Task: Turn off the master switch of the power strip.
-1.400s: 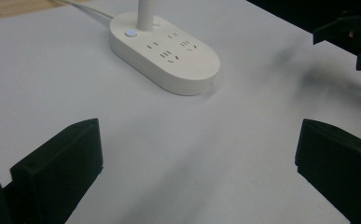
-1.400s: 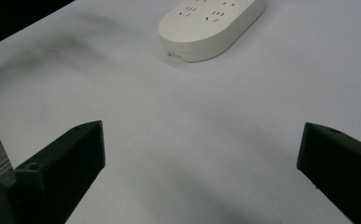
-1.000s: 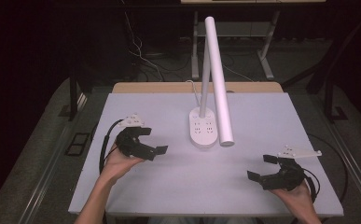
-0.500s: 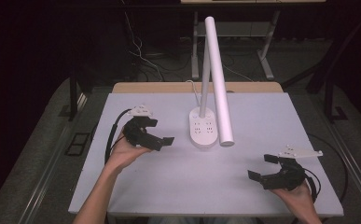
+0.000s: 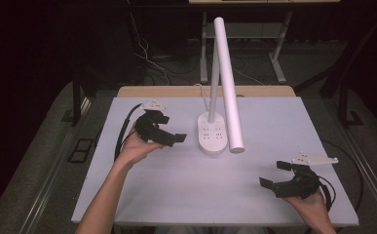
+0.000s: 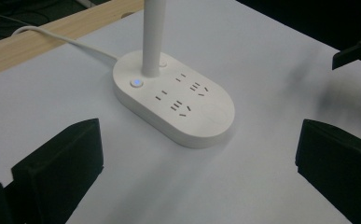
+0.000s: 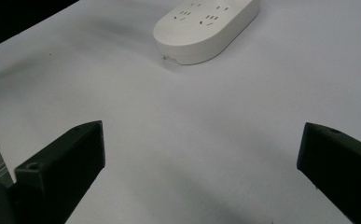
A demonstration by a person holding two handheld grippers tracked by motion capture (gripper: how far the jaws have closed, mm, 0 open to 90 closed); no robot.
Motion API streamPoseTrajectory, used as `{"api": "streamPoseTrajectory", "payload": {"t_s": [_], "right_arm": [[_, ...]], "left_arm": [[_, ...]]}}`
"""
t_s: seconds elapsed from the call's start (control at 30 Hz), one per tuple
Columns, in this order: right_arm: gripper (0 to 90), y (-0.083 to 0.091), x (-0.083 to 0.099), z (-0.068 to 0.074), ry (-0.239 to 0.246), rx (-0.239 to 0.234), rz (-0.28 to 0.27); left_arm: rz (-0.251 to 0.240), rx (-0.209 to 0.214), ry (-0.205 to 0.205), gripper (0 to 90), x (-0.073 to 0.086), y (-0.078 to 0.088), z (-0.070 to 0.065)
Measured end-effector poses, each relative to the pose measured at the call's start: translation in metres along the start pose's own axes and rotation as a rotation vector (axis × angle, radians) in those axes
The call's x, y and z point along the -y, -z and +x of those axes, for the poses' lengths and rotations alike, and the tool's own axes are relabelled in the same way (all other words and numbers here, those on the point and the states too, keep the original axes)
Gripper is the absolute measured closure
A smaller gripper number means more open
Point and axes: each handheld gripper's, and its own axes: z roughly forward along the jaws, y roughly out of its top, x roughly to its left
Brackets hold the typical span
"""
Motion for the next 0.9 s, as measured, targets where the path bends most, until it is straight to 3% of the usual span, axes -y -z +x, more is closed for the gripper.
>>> {"api": "streamPoseTrajectory", "payload": {"t_s": [0.23, 0.9], "right_arm": [[0.2, 0.0, 0.0, -0.001, -0.001, -0.001, 0.0], [0.2, 0.0, 0.0, -0.002, 0.001, -0.001, -0.003]], "left_arm": [[0.01, 0.001, -0.014, 0.0, -0.01, -0.009, 0.006], [0.008, -0.006, 0.025, 0.2, -0.024, -0.038, 0.026]]}}
